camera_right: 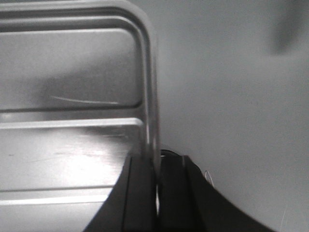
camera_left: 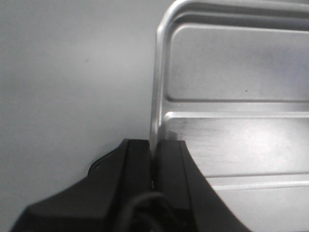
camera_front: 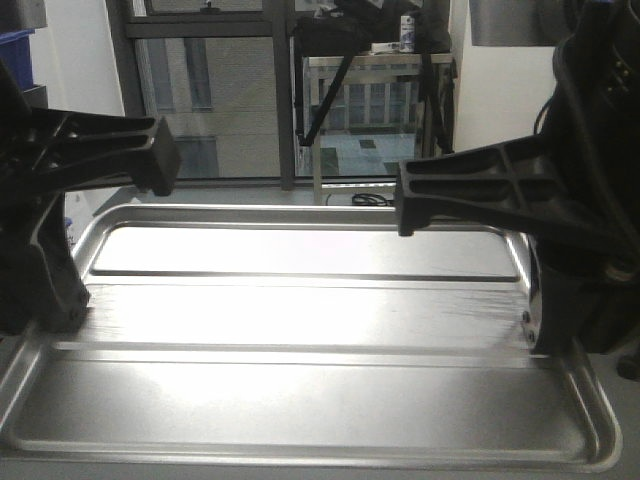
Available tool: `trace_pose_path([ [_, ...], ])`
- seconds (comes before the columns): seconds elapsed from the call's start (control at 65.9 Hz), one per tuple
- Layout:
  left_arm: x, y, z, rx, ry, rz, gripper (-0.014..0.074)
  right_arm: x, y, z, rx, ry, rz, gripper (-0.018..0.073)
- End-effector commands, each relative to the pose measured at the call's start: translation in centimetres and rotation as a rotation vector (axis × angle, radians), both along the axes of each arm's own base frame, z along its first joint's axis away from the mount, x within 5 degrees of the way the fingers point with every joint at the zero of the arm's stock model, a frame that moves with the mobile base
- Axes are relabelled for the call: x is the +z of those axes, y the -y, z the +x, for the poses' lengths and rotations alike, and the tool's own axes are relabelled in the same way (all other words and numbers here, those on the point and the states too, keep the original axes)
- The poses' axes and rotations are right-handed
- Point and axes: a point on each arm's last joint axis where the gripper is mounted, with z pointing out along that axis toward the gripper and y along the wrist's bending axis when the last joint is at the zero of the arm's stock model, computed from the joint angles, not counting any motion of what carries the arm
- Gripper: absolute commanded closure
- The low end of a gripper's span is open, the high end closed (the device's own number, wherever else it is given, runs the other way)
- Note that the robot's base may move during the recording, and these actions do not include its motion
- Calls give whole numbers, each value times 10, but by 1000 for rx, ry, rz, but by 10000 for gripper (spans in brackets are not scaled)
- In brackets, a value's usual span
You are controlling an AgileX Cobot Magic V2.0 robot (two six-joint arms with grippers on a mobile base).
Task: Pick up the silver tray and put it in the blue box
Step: 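Hold the tray level in both grippers while the base turns away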
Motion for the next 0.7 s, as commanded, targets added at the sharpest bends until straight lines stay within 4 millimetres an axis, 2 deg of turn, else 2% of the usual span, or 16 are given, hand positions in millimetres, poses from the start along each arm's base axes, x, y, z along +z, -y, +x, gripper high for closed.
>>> trace_pose_path([
  [0.0, 13, 0, 1, -17, 50, -22, 700, 14, 5, 2, 7, 58, -18, 511],
  [0.682, 13, 0, 1, -17, 50, -22, 700, 15, 5, 2, 6, 57, -20, 511],
])
